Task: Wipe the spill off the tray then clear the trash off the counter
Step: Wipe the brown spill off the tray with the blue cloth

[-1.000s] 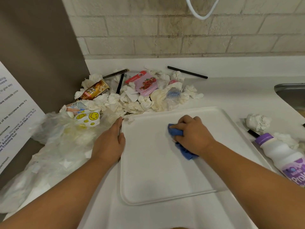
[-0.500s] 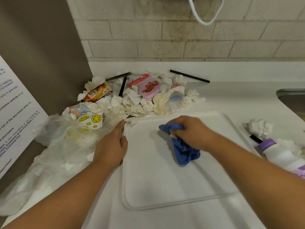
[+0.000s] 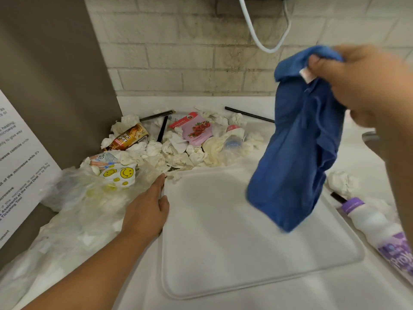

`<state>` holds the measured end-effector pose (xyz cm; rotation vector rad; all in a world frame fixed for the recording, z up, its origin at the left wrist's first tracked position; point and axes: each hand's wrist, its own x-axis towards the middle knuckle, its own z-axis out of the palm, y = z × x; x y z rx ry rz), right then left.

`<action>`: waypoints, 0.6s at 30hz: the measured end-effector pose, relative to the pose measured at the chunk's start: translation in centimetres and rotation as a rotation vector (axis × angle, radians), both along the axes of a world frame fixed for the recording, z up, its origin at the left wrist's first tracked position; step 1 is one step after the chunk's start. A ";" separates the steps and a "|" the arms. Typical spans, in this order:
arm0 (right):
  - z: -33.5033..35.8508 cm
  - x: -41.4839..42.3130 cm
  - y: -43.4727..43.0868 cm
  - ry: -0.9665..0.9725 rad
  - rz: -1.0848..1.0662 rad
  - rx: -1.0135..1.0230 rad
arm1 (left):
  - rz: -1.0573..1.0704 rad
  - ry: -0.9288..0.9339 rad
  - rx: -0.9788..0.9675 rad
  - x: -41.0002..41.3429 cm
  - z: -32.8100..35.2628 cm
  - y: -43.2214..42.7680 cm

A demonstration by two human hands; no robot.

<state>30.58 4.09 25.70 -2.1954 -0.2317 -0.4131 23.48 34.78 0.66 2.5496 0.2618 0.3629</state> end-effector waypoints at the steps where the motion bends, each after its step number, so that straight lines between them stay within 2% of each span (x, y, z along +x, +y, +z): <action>1: 0.7 0.0 -0.1 -0.044 -0.034 0.013 | -0.002 -0.008 0.000 0.0 -0.1 0.0; 3: 1.6 -0.2 -0.2 -0.089 -0.083 0.037 | 0.001 -0.019 0.006 0.0 -0.1 0.0; 6: 1.8 -0.9 1.0 -0.056 0.024 0.083 | 0.001 -0.017 0.008 0.0 -0.2 0.1; 9: -0.9 -1.4 3.4 0.148 0.133 -0.072 | 0.000 -0.017 0.009 0.0 -0.2 0.1; 14: -9.3 -3.7 8.2 0.519 0.545 -0.239 | 0.009 -0.004 -0.036 0.0 -0.1 0.0; 16: -11.7 -4.1 8.6 0.640 0.667 -0.241 | 0.003 0.004 -0.055 0.0 0.0 0.0; 18: -12.5 -3.4 7.8 0.622 0.637 -0.157 | 0.005 -0.003 -0.048 -0.1 0.0 0.0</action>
